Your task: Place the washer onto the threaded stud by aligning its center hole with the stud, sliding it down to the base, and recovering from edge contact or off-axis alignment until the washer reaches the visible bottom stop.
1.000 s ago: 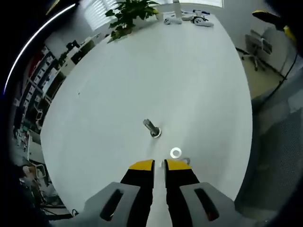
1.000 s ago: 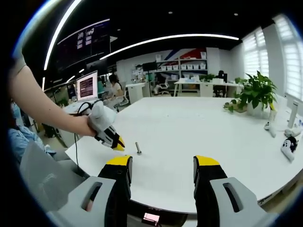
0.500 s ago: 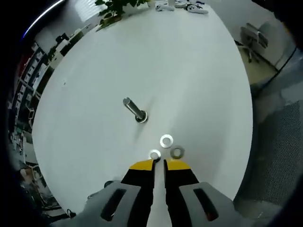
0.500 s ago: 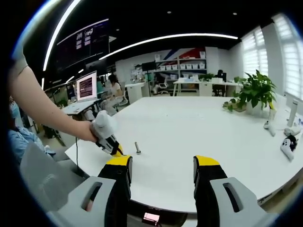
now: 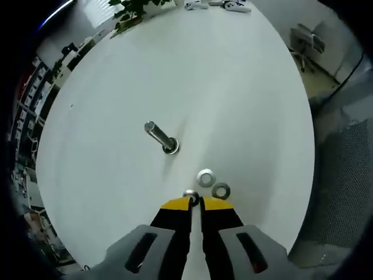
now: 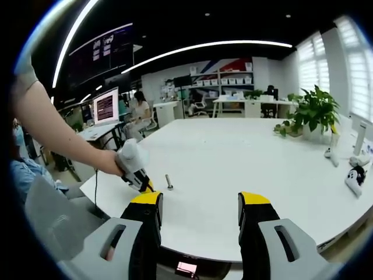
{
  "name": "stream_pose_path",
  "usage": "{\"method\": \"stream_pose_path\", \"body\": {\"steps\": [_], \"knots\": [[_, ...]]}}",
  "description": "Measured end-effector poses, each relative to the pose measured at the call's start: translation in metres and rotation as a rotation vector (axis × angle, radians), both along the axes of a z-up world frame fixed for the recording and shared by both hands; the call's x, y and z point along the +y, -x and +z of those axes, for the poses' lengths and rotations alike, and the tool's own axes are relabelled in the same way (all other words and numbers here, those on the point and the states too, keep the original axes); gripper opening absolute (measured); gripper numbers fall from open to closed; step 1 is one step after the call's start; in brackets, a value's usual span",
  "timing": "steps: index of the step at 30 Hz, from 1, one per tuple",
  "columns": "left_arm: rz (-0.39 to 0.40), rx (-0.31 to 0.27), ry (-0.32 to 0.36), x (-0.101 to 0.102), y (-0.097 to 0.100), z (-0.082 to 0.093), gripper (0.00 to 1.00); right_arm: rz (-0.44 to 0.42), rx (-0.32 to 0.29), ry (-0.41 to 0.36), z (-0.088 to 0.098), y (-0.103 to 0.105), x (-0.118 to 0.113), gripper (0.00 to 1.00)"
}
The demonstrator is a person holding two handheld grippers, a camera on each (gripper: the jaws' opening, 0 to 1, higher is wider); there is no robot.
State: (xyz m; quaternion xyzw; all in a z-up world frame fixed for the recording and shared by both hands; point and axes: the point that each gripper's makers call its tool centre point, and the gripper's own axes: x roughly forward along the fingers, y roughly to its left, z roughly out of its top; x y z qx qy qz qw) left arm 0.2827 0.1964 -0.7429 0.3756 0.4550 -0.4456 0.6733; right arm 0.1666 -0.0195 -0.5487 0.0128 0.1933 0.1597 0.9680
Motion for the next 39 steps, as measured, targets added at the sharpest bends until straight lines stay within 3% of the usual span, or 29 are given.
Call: {"method": "stream_pose_path", "body": {"steps": [4,8,12,21,37,39], "knots": [[-0.045,0.010,-0.032,-0.0014,0.0032,-0.0001,0.01,-0.003,0.000,-0.006,0.0001,-0.0005,-0.0005,0.54],[0.023,0.122,-0.046,0.0003,0.0075,-0.0002,0.01,-0.002,0.001,-0.009,-0.0001,-0.0007,-0.0002,0.54],[0.007,0.132,-0.073,-0.0012,0.0058,-0.0015,0.01,-0.006,0.002,-0.010,-0.0001,-0.0006,-0.0011,0.54],[0.016,0.133,-0.073,-0.0003,0.0060,-0.0022,0.00,-0.009,0.003,-0.012,-0.0004,-0.0006,-0.0018,0.54],[-0.010,0.070,-0.083,0.0000,0.0078,-0.0006,0.00,-0.001,0.006,-0.008,-0.0009,-0.0002,-0.0002,0.54],[0.058,0.079,-0.049,0.0000,0.0061,-0.0010,0.00,0.000,0.005,-0.011,-0.0009,0.0000,0.0002,0.54]]}}
